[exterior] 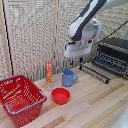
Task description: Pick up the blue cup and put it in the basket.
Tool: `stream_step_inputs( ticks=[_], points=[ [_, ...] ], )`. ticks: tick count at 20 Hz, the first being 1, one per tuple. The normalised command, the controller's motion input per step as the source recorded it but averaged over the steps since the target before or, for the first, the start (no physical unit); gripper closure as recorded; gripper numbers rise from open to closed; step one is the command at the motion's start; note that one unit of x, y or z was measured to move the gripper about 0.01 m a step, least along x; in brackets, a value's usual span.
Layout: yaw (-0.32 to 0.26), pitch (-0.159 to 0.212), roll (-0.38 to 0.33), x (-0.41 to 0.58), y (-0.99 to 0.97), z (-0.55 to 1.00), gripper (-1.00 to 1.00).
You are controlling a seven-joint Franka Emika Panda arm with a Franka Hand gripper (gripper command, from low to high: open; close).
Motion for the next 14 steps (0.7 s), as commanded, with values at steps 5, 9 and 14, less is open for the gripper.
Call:
stream_step_inputs(
  ticks=[5,9,14],
  points=[
    [0.109,0.009,-0.048,0.239,0.0,-0.49,-1.0],
    [0.167,0.0,-0.09,0.34,0.0,-0.29,1.0],
    [0.043,0.0,-0.012,0.113,0.0,-0.04,1.0]
  ],
)
